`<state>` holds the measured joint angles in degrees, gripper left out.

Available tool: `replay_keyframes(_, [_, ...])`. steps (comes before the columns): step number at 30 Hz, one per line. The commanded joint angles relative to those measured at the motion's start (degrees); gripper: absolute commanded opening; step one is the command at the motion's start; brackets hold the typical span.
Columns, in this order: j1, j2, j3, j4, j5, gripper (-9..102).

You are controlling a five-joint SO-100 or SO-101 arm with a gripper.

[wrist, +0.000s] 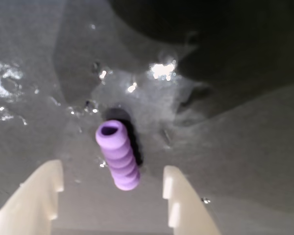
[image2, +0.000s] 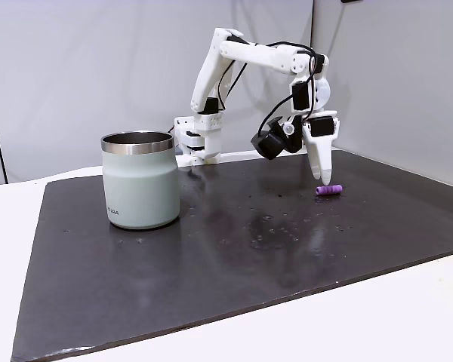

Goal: Grasp a pengrip and put it in the cup.

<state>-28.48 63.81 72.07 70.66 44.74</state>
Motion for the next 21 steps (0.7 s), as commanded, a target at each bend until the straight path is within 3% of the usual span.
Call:
replay_keyframes(1, [0.5,-1.6,-7.3,3.2,2.1,26])
replay_keyframes(21, [-0.4,-17.5,-27.7,13.1,0.1,22])
